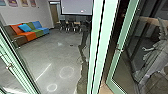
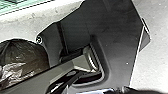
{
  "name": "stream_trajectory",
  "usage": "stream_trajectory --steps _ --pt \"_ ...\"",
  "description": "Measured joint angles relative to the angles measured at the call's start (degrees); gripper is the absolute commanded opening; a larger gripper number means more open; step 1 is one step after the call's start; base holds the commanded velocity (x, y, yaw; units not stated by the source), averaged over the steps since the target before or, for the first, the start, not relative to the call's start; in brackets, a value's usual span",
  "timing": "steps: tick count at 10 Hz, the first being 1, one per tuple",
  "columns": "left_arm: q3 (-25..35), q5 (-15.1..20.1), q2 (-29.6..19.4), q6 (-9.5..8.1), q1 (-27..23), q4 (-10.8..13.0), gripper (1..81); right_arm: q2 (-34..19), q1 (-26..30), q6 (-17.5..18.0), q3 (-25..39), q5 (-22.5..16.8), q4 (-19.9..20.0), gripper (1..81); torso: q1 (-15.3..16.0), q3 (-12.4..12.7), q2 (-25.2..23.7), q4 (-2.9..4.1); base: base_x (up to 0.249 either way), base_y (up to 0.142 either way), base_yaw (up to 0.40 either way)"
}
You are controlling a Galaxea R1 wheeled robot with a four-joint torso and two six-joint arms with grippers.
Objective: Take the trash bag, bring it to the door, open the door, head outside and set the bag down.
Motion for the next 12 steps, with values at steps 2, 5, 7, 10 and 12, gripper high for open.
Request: stream_trajectory --steps 2,5,7,10,12 --pt "-0.3 -0.1 0.0 -0.02 -0.3 0.0 1.0 0.7 0.6 0.0 -0.2 0.2 0.0 81.1 0.0 0.0 0.0 0.26 0.000 0.000 0.000" --pt "-2.9 0.0 1.6 -0.02 -0.3 0.0 1.0 4.7 -0.1 0.0 -5.5 -0.1 0.0 81.1 0.0 2.8 0.0 0.22 0.000 0.000 0.000" --pt "-5.1 0.2 2.8 -0.02 -0.4 0.0 1.0 7.9 -0.4 0.0 -10.6 0.0 0.0 81.1 0.0 6.5 0.0 0.22 0.000 0.000 0.000" --pt "-5.3 0.4 2.9 -0.02 -0.2 0.0 1.0 11.6 -1.9 0.0 -16.2 -0.3 -0.3 81.1 -0.1 7.5 -0.1 0.22 0.000 0.000 0.000" --pt "-5.3 -0.1 2.9 -0.02 -0.2 0.0 1.0 13.1 -3.0 -0.1 -16.4 0.2 -1.2 81.1 -0.1 7.5 -0.1 0.22 0.000 0.000 0.000"
